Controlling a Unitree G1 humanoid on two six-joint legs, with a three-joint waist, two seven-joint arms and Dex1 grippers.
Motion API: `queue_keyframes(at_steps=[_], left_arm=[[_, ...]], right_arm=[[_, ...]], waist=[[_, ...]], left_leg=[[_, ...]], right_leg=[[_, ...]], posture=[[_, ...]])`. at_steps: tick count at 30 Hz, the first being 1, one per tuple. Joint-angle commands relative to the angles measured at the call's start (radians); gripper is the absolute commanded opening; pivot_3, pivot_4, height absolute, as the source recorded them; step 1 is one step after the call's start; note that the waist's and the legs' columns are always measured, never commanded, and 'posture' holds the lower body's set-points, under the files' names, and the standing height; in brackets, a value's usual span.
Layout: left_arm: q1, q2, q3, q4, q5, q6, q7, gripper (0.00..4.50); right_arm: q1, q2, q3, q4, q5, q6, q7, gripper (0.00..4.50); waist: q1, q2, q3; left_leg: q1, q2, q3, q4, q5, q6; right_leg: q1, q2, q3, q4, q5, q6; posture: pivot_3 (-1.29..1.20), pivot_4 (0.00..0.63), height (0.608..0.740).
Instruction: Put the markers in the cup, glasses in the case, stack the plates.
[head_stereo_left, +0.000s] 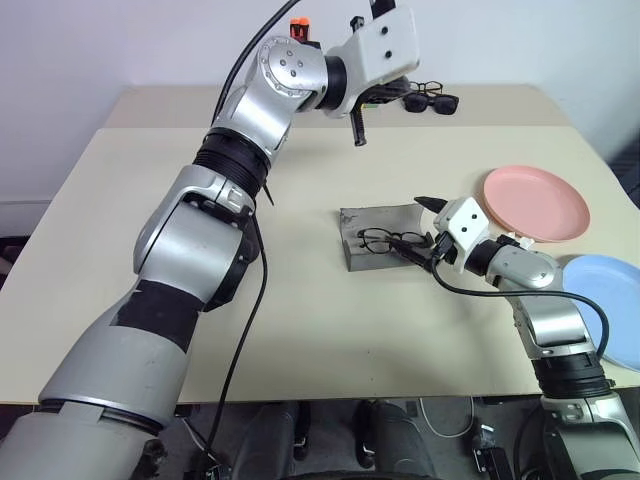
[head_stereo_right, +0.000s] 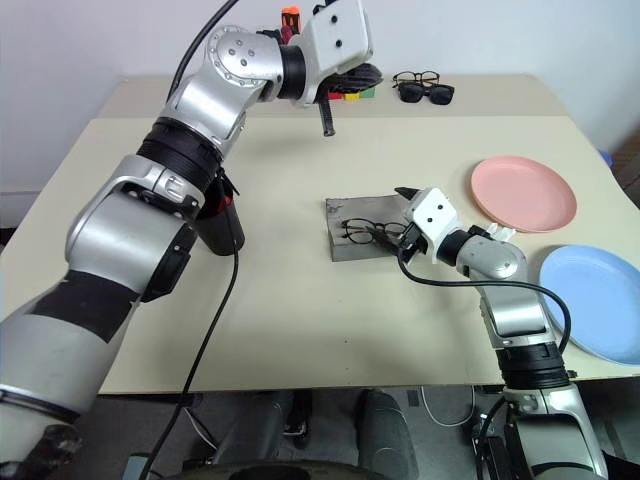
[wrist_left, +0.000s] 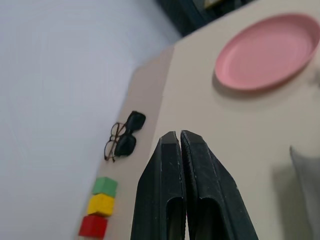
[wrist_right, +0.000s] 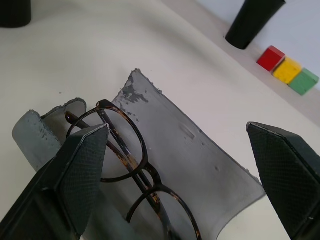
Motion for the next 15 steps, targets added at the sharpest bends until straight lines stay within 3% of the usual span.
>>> queue_keyframes(at_steps=[1,6,15], left_arm=[[-0.030,0.025,-0.040,0.052,0.098,-0.112,-0.007,0.06],[-0.021,0.021,-0.075,0.096,0.194,-0.201,0.032,0.06],[-0.034,-0.017,-0.097,0.156,0.290,-0.235,0.047,0.06]], right_arm=[[-0.048,-0.020,0.045,0.055,-0.058,-0.078,0.026,4.50],[-0.097,-0.021,0.092,0.147,-0.129,-0.163,0.026,4.50],[-0.115,-0.039,0.007,0.094,-0.080,-0.127,0.004,4.50]], waist=[[-0.001,0.000,0.000],[0.001,-0.001,0.001],[0.001,-0.001,0.001]], left_leg=[[0.000,0.000,0.000,0.000,0.000,0.000],[-0.001,0.000,0.001,0.001,0.000,0.000],[-0.002,0.000,0.001,0.002,-0.001,0.001]], right_leg=[[0.000,0.000,0.000,0.000,0.000,0.000],[-0.001,0.000,0.000,0.000,0.000,0.000],[-0.001,0.000,0.000,0.000,0.001,0.001]], posture=[[0.00,0.150,0.740],[0.00,0.150,0.740],[0.00,0.150,0.740]])
